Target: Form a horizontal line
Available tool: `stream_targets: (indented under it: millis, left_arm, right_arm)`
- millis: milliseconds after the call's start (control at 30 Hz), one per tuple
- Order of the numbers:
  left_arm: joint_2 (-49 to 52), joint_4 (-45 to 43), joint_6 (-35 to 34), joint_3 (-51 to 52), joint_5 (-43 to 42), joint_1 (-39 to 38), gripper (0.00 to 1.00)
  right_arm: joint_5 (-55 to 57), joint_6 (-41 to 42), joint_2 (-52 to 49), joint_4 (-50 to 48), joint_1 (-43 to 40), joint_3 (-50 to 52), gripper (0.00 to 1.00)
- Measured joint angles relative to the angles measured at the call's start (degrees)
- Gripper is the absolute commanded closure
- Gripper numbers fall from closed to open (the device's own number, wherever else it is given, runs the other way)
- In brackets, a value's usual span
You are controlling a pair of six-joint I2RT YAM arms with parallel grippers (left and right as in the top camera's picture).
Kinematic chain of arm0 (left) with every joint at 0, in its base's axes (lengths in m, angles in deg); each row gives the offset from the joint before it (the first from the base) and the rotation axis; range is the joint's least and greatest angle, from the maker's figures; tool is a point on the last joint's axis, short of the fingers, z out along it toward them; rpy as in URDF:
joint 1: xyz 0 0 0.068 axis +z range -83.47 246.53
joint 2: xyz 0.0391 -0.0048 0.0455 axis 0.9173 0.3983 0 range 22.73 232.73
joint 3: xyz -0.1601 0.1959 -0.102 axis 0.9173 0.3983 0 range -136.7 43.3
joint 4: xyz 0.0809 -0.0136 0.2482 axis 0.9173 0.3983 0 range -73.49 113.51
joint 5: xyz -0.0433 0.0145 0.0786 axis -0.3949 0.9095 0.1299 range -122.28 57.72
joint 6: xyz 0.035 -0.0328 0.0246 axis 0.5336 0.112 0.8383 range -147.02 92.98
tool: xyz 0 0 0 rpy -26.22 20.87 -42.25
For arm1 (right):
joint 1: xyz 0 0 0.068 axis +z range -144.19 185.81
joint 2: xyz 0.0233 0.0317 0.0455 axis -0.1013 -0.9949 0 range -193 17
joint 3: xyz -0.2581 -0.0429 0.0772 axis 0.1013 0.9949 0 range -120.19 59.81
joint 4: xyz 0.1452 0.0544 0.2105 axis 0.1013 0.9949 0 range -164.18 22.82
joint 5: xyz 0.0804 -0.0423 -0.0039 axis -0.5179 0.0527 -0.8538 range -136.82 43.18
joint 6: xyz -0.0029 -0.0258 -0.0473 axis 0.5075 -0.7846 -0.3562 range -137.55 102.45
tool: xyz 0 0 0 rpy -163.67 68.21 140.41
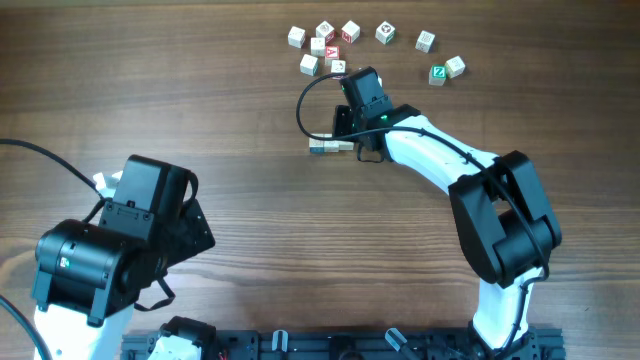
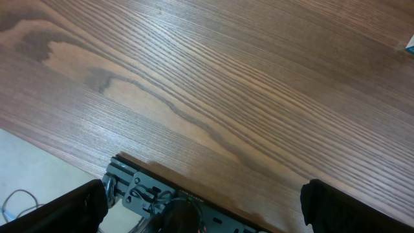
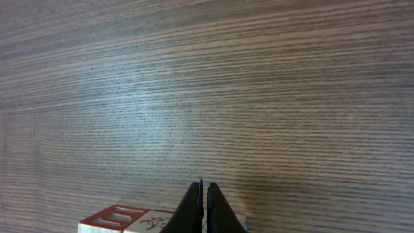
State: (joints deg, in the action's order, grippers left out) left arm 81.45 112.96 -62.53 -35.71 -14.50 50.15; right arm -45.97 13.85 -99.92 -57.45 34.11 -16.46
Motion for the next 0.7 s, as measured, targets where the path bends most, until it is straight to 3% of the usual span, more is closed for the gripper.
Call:
stream_targets:
  millis: [700]
  left_arm:
    - [-0.02,0.00,0.00,0.00,0.00,0.00,0.00]
  right_arm:
    - [-1.92,-0.02,-0.11,1.22,0.00,-0.02,0.95]
